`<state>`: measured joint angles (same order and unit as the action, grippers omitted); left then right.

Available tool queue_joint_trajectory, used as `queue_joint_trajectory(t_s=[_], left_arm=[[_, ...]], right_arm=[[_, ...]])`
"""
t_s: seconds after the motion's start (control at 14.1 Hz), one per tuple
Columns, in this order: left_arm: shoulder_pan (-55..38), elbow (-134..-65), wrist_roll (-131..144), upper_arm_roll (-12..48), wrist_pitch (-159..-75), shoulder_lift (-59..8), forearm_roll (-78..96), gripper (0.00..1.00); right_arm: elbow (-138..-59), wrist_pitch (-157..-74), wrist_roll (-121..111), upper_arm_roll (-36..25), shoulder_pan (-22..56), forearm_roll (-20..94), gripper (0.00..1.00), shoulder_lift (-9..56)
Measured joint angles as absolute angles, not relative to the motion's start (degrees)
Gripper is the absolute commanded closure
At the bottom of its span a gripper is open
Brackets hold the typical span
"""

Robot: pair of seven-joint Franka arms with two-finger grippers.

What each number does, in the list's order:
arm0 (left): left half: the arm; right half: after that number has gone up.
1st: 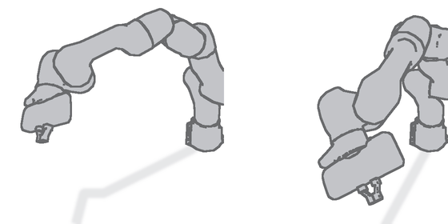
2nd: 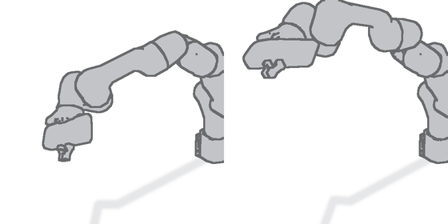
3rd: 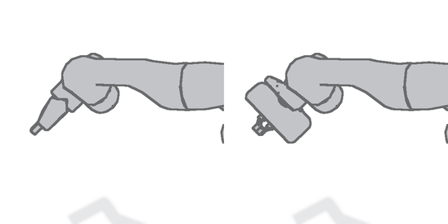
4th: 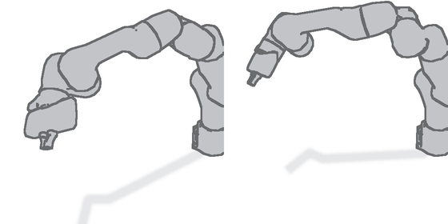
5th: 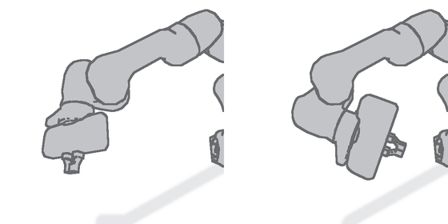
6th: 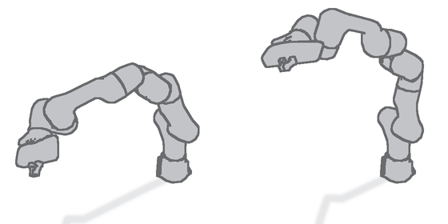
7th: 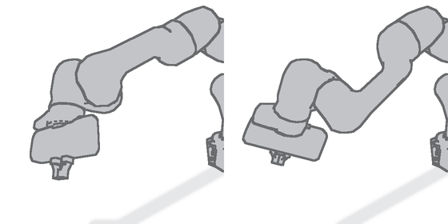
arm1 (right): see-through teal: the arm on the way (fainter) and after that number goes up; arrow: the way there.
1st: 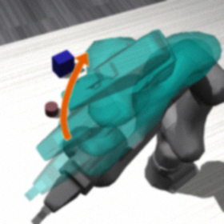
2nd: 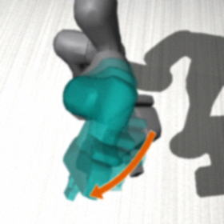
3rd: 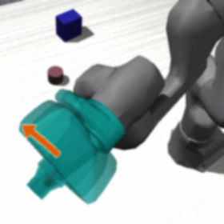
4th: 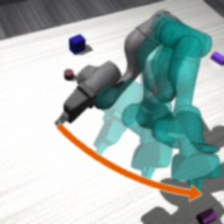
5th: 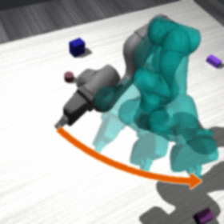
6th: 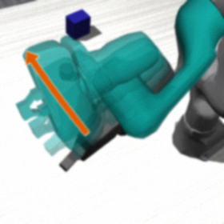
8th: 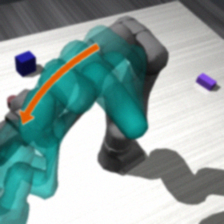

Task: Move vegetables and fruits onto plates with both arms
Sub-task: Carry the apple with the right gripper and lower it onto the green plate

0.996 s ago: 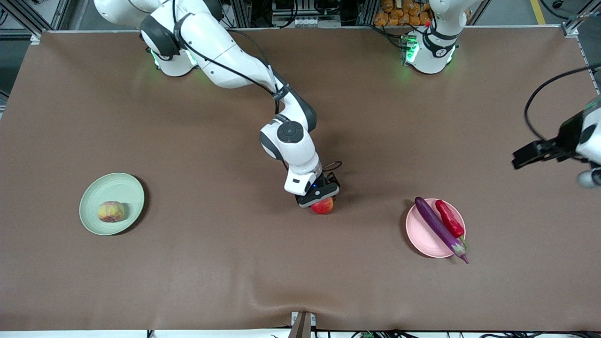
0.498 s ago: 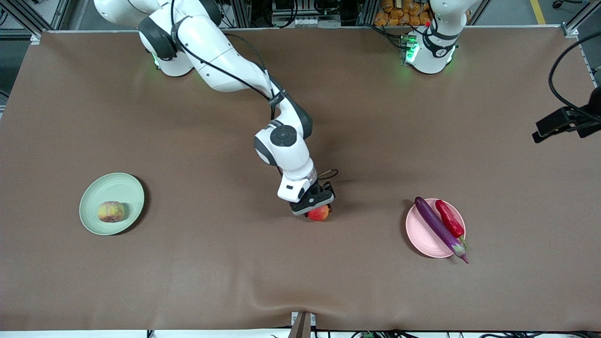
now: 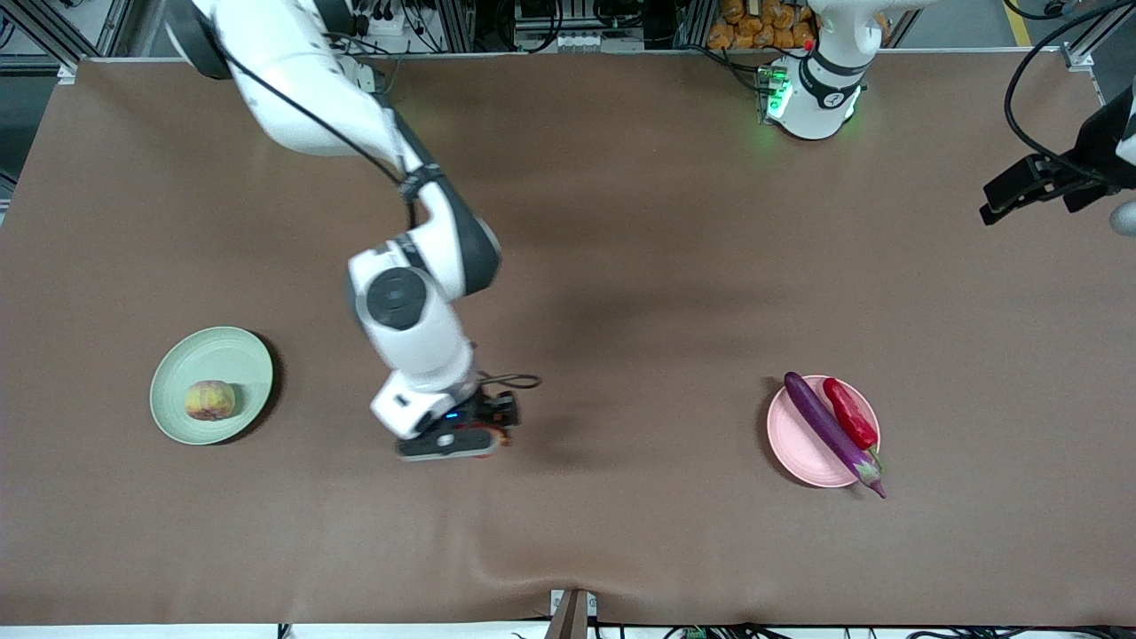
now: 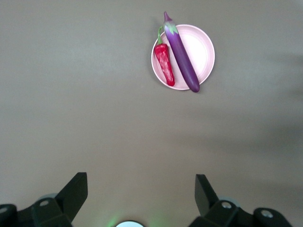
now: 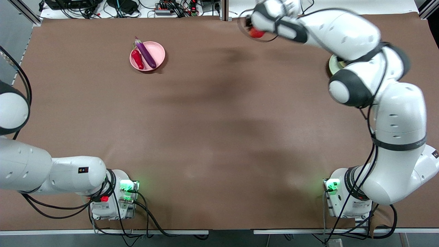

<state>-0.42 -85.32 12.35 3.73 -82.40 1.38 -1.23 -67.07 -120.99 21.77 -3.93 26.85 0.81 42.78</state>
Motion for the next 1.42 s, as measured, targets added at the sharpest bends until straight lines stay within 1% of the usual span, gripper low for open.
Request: queue_joint_trajectory(t_s=[0.07,0.14,0.36,0.5,0.64,0.78,0.92,1.14,1.35,1.42], left_arm=[[-2.43,-85.82,12.35,1.61,-81.84,1.91,-1.22,0.00],[-3.17,-86.02,12.35,0.77,-81.36,2.14,-1.22,0.00],[-3.29,-86.06,12.35,0.52,-80.98,2.28,-1.20,0.00],[-3.42,-86.13,12.35,0.66,-80.91,2.59,-1.15,0.00],[-3.55,-86.77,12.35,0.96,-80.70,3.37,-1.14,0.00],[-3.59,-88.31,12.35,1.01,-80.68,4.74,-1.14,0.00],[-3.58,-89.21,12.35,0.89,-80.70,5.72,-1.15,0.00],[-3.55,-88.77,12.35,0.67,-81.06,5.70,-1.34,0.00],[-3.53,-88.76,12.35,0.60,-81.61,5.60,-1.34,0.00],[-3.52,-88.82,12.35,0.59,-81.63,5.52,-1.34,0.00]], right_arm=[[-68.26,-118.11,19.50,-3.94,24.42,0.97,0.98,41.04],[-70.39,-116.45,16.67,-3.96,21.95,1.04,0.98,39.32],[-80.34,-115.78,2.46,-4.04,12.75,3.01,0.98,34.23],[-85.18,-115.87,-10.55,-4.16,5.88,6.10,0.98,32.80],[-87.78,-116.11,-23.50,-4.14,-0.61,6.88,0.98,32.80],[-89.17,-116.01,-33.96,-4.12,-5.19,7.05,0.98,32.87],[-89.73,-113.79,-40.79,-4.09,-8.07,7.13,0.98,32.92],[-89.74,-108.75,-46.98,-4.09,-11.04,7.12,0.97,32.91],[-90.01,-107.75,-52.70,-4.09,-13.84,7.12,0.97,33.53],[-90.16,-107.94,-54.39,-4.09,-14.88,7.13,0.95,34.44]])
